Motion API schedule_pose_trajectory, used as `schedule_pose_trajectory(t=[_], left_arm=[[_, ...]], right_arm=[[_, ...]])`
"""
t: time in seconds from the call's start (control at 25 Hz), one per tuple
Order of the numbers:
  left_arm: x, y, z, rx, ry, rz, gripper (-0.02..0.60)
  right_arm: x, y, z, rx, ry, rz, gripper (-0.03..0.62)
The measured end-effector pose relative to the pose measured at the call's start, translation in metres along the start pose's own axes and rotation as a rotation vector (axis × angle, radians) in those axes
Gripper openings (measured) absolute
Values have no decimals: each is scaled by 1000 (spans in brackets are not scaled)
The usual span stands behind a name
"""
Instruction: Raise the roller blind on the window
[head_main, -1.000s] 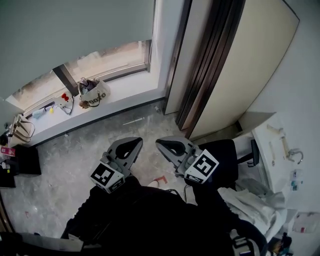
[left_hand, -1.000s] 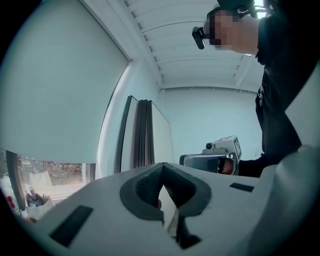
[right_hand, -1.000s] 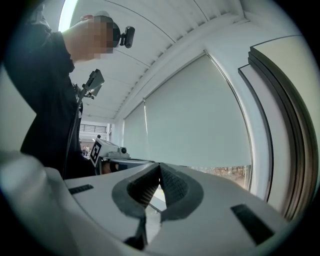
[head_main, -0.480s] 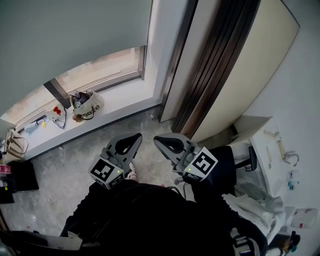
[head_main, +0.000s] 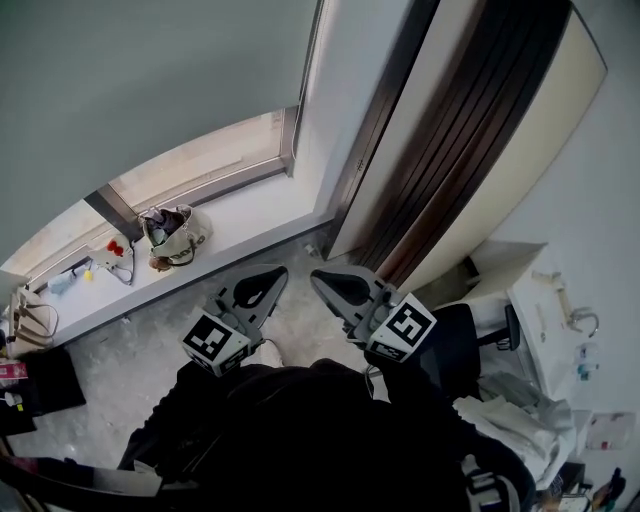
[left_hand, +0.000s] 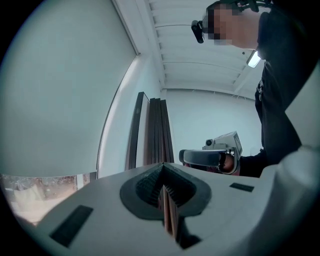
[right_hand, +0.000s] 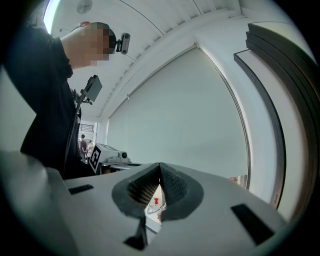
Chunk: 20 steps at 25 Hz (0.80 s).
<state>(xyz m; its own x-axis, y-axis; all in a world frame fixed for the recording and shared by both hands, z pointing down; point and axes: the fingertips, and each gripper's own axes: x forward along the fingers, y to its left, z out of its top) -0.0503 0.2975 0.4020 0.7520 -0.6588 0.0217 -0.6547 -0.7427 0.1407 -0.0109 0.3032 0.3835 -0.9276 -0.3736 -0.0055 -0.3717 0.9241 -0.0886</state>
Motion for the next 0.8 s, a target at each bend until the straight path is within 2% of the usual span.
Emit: schedule_pose_trajectory(t=[0.24, 0.48, 0.64, 0.8], left_arm=[[12, 43, -1, -10, 3, 3, 6], [41, 88, -7, -34, 18, 31, 6], [71, 114, -1, -18, 11, 51, 6], [109, 140, 10, -14, 1, 75, 6]], right_arm=[[28, -33, -4, 23, 5, -18, 6], [52, -78, -13, 63, 24, 31, 6], [64, -119, -8, 74, 11, 57, 6], [70, -169, 1, 27, 6, 46, 6]])
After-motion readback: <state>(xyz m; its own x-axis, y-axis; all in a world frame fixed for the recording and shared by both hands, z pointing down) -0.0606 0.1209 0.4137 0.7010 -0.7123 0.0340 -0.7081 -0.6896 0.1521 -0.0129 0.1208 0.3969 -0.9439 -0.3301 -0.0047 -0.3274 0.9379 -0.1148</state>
